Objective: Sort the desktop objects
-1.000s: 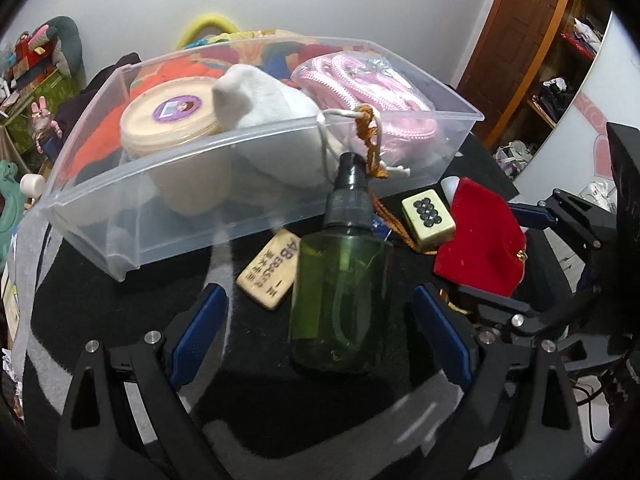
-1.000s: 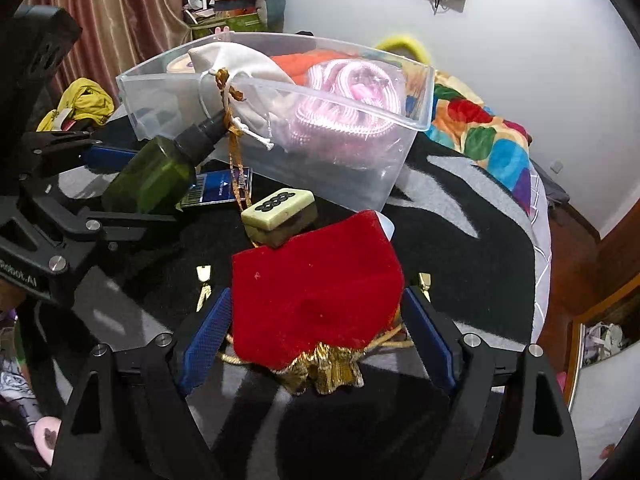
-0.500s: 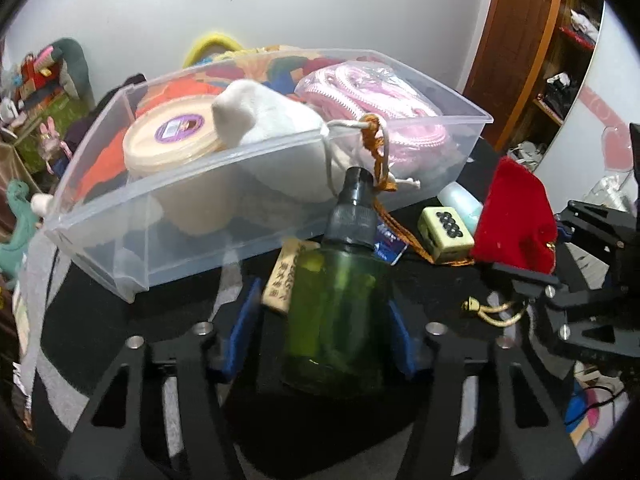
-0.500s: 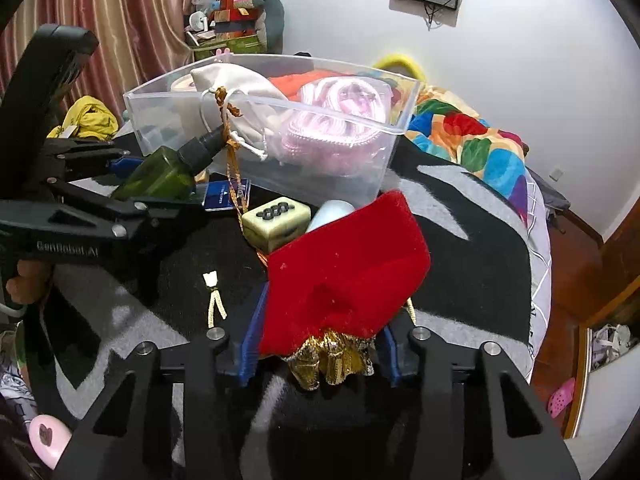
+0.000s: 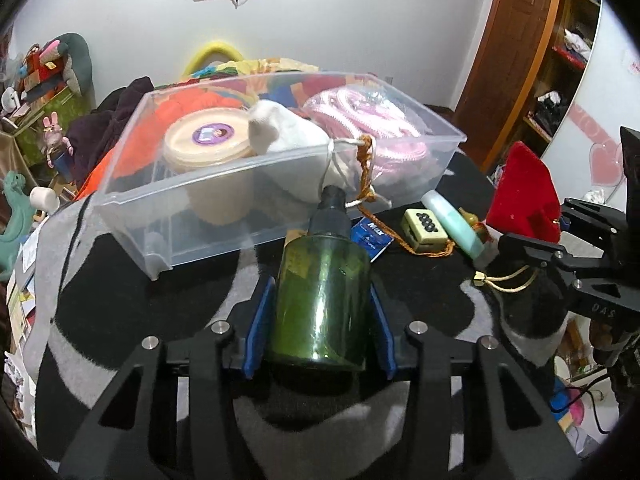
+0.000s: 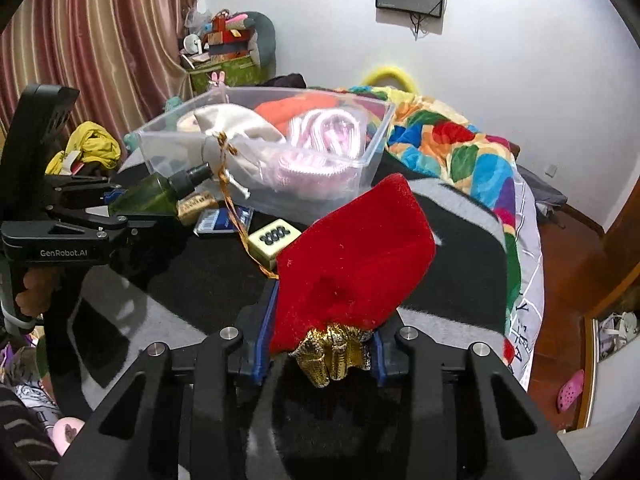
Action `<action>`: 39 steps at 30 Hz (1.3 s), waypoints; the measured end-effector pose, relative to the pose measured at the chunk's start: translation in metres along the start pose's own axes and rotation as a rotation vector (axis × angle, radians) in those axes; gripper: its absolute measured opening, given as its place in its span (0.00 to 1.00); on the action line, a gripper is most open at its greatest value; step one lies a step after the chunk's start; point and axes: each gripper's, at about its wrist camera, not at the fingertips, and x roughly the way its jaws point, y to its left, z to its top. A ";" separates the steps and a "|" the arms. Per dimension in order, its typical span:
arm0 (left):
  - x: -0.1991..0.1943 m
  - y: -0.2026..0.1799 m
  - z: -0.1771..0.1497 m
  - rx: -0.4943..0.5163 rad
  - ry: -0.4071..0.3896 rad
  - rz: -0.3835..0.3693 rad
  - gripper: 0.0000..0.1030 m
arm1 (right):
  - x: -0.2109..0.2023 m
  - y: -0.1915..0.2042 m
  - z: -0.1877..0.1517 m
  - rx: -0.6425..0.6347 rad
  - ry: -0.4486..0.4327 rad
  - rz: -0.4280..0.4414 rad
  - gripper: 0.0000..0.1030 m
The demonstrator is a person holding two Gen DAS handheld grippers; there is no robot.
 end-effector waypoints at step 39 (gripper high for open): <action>-0.081 0.052 0.047 -0.092 -0.221 0.055 0.40 | -0.007 -0.009 0.111 -0.002 -0.160 0.046 0.34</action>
